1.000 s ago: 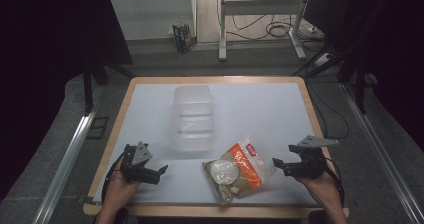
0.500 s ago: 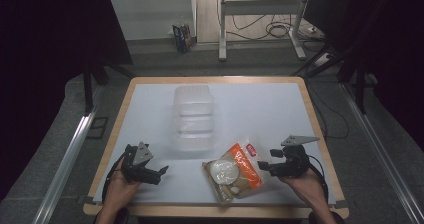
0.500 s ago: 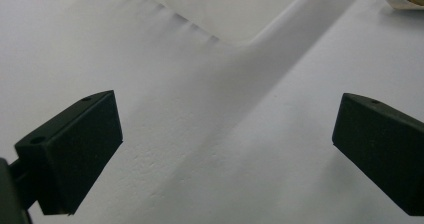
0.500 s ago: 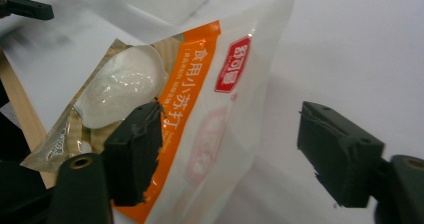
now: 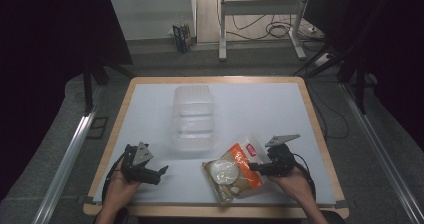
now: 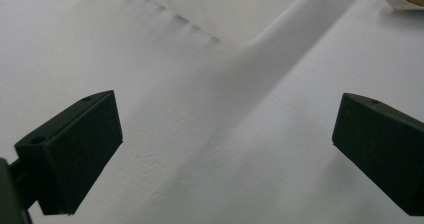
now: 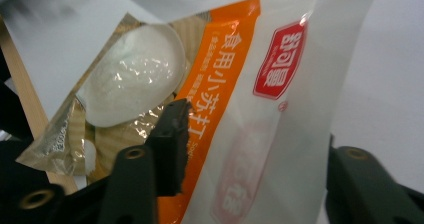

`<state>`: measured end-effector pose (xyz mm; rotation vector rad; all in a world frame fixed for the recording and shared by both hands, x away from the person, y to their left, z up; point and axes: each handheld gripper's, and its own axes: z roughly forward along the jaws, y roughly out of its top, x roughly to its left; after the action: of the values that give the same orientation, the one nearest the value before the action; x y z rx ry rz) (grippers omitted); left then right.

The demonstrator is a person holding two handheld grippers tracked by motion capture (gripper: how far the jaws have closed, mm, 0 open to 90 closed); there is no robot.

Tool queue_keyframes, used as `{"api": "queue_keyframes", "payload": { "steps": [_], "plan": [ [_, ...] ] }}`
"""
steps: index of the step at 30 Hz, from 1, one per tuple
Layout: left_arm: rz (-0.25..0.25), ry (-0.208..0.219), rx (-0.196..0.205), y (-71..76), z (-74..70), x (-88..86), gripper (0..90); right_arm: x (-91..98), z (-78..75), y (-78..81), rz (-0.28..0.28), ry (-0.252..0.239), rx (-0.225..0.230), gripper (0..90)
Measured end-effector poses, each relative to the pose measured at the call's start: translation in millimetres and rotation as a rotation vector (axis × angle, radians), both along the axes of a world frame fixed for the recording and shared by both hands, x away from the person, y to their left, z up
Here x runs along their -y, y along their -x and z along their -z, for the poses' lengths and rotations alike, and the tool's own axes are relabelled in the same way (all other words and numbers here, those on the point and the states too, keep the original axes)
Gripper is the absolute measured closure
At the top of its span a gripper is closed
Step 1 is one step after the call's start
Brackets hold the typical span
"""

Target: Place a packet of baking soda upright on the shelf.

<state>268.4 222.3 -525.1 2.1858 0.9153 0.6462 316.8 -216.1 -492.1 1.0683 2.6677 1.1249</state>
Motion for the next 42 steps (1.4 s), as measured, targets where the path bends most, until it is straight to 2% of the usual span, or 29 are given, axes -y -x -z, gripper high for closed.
{"api": "queue_keyframes", "payload": {
  "steps": [2, 4, 5, 6, 9, 15, 19, 25, 31, 42],
  "plan": [
    [-0.002, 0.003, -0.002, 0.2, 0.3, 0.3, 0.0, -0.8, 2.1, 0.6, -0.003, 0.016, -0.007, 65.6],
    [-0.001, 0.003, -0.005, 0.0, 1.0, 0.8, 0.0, -0.4, 2.2, 0.7, -0.015, -0.002, -0.019, 78.7],
    [-0.001, 0.003, -0.005, 0.0, 1.0, 0.8, 0.0, -0.4, 2.2, 0.7, -0.015, -0.002, -0.019, 78.7],
    [0.001, -0.001, -0.003, -0.3, 1.1, 0.5, 0.0, -1.2, -0.5, 2.9, -0.023, -0.012, -0.01, 88.1],
    [-0.003, 0.002, -0.001, 0.1, 1.0, -0.7, 0.0, -3.3, -4.7, 5.7, -0.026, -0.012, 0.011, 88.4],
    [-0.006, 0.011, 0.0, 0.4, 1.3, -1.0, 0.0, -4.7, -17.4, 9.4, -0.038, -0.071, 0.019, 88.4],
    [-0.005, 0.016, -0.004, -0.1, 2.2, -0.9, 0.0, -10.6, -28.9, 11.1, -0.065, -0.086, 0.041, 88.5],
    [-0.008, 0.024, -0.003, -1.2, 2.6, -1.3, 0.0, -19.4, -47.6, 9.8, -0.106, -0.074, 0.077, 88.6],
    [-0.004, 0.015, -0.003, -1.3, 2.1, -1.3, 0.0, -23.6, -64.8, 9.8, -0.117, -0.062, 0.105, 88.6],
    [-0.008, 0.024, 0.002, -1.1, 1.8, -1.6, 0.0, -28.9, -89.8, 3.5, -0.125, -0.035, 0.165, 88.6]
  ]
}}
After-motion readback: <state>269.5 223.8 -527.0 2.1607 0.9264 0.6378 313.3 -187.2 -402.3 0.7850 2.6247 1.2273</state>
